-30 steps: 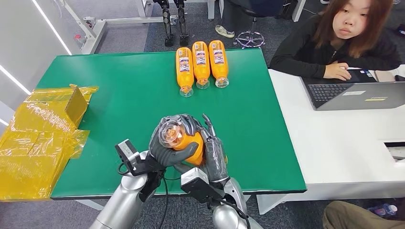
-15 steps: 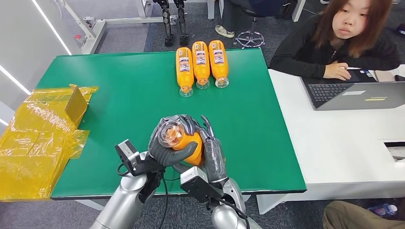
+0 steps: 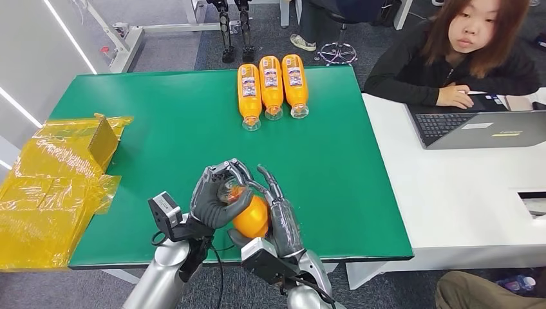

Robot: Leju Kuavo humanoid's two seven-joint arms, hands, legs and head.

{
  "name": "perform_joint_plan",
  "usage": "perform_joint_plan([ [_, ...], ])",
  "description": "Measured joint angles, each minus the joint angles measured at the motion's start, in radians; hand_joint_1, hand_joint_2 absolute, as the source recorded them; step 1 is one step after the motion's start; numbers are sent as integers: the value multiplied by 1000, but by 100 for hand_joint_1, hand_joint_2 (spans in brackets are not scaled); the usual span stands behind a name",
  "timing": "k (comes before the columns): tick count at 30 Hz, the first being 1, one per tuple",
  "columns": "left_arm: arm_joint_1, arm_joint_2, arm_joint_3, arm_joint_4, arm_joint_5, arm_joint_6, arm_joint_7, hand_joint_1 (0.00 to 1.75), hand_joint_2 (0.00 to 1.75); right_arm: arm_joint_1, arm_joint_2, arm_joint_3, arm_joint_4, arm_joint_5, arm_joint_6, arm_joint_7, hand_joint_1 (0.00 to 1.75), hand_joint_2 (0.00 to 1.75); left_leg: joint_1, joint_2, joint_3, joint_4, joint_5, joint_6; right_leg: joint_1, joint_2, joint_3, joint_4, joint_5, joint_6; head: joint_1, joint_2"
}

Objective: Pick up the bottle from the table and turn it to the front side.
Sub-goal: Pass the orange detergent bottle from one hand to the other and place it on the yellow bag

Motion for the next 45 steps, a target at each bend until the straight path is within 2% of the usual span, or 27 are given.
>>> perform_joint_plan([
  [16,8,8,0,-22,2,-4,0,175,175,5,-7,4,16,-21,-22,-38,0,175,0,0,0,0,0,0,0,0,0,0,0,0,0,0],
  [22,7,13,0,-38,-12,42,0,175,175,11,-12,6,6,-41,-75,-64,0,175,0,0,0,0,0,0,0,0,0,0,0,0,0,0],
  [30,-4,36,19,-45,-27,66,0,175,175,40,-26,3,-44,-55,-92,-138,0,175,0,0,0,0,0,0,0,0,0,0,0,0,0,0],
  [40,-5,46,42,-57,-38,91,0,175,175,44,-33,3,-67,-74,-93,-135,0,175,0,0,0,0,0,0,0,0,0,0,0,0,0,0],
  [45,-5,52,63,-73,-74,142,0,175,175,47,-33,3,-100,-87,-93,-147,0,175,0,1,0,0,0,0,0,0,0,0,0,0,0,0],
])
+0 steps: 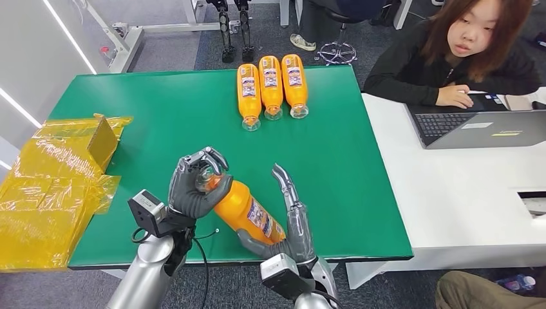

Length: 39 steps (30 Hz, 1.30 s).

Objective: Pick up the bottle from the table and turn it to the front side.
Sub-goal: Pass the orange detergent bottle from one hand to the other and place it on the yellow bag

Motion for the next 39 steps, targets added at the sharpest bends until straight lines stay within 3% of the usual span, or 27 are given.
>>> perform_joint_plan([
  [18,-28,29,42,-18,-63,57,0,175,175,2,0,0,-41,-4,0,-3,0,175,0,0,0,0,0,0,0,0,0,0,0,0,0,0],
  [29,-165,83,125,-35,-271,148,9,175,175,-6,0,-2,-19,-8,1,-3,0,175,1,0,0,0,1,-1,0,0,0,0,0,0,0,0],
  [39,-345,197,138,35,-517,282,66,175,175,3,-11,-8,-19,-32,0,-3,0,175,1,0,0,0,1,-1,0,0,0,0,0,0,0,0],
])
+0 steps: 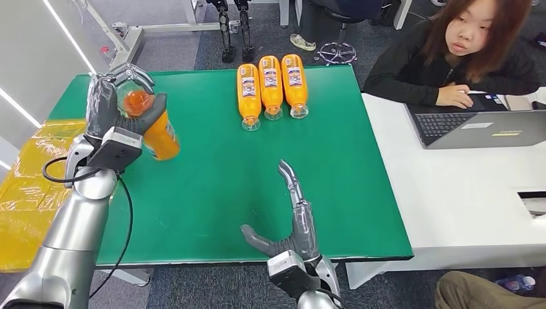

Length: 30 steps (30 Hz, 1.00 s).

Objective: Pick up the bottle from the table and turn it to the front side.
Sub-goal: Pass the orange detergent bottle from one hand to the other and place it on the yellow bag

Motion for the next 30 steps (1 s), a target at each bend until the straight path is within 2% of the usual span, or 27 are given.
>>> perform_joint_plan([
  [7,-41,52,-44,108,-296,151,82,175,175,12,-8,-13,-1,-8,0,0,0,175,0,0,0,0,0,0,0,0,0,0,0,0,0,0],
  [10,-55,61,-87,187,-398,175,118,175,175,14,-8,-17,-1,-13,0,0,0,175,0,0,0,0,0,0,0,0,0,0,0,0,0,0],
  [13,-59,65,-115,234,-417,177,127,175,175,15,-8,-21,-1,-13,0,0,0,175,0,0,0,0,0,0,0,1,0,0,0,0,0,0],
  [16,-68,67,-139,270,-462,158,158,175,175,14,-8,-23,-1,-25,0,0,0,175,0,0,0,0,0,0,0,0,0,0,0,0,0,0],
  [21,-85,73,-237,402,-677,76,288,175,175,-5,-8,-24,7,-65,0,0,0,175,0,1,0,0,0,0,0,1,0,0,0,0,0,0],
  [30,-84,71,-344,581,-780,-9,373,175,175,-14,-8,-25,19,-90,0,0,0,175,0,1,0,0,0,0,0,1,-1,0,0,0,0,0],
])
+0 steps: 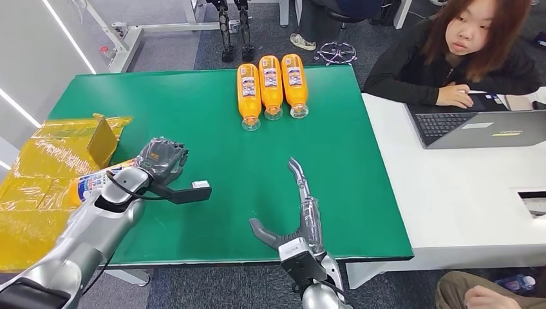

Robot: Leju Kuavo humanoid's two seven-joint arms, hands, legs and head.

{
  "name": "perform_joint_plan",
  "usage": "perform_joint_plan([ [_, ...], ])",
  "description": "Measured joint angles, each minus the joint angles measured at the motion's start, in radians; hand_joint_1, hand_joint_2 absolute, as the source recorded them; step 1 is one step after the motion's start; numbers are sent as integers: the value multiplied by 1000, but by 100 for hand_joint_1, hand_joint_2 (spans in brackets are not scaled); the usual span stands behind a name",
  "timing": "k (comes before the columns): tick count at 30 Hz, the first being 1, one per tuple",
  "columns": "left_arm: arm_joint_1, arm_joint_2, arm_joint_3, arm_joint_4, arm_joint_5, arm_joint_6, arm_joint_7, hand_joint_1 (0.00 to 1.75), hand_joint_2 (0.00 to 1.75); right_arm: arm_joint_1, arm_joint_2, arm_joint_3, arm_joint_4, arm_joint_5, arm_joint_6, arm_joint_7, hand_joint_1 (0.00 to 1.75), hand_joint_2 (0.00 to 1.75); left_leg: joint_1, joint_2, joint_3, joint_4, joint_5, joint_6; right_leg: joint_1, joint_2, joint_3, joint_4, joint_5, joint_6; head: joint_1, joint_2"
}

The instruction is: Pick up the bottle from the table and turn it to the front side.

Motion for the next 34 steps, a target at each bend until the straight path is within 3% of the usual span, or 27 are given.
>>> perform_joint_plan([
  [6,-1,10,-53,75,-76,-132,67,175,175,0,-3,0,1,-25,0,0,0,175,0,0,0,0,0,0,0,0,0,0,0,0,0,0],
  [7,-1,12,-58,83,-80,-144,72,156,175,0,-4,0,1,-25,0,0,0,175,0,0,0,0,0,0,0,0,0,0,0,0,0,0],
  [10,-2,17,-72,105,-93,-171,80,25,175,0,-6,0,1,-28,0,0,0,175,0,0,0,0,0,0,0,0,0,0,0,0,0,0],
  [11,-2,18,-77,112,-98,-177,82,0,175,0,-6,0,1,-28,0,0,0,175,0,0,0,0,0,0,0,0,0,0,0,0,0,0],
  [23,-25,23,-95,141,-115,-205,94,0,175,10,-6,0,2,-21,0,0,0,175,0,0,0,0,0,0,0,0,0,0,0,0,0,0],
  [34,-40,3,-95,142,-78,-134,60,0,175,13,-4,-10,24,0,0,0,0,175,0,-1,0,0,0,0,0,-1,0,0,0,0,0,0],
])
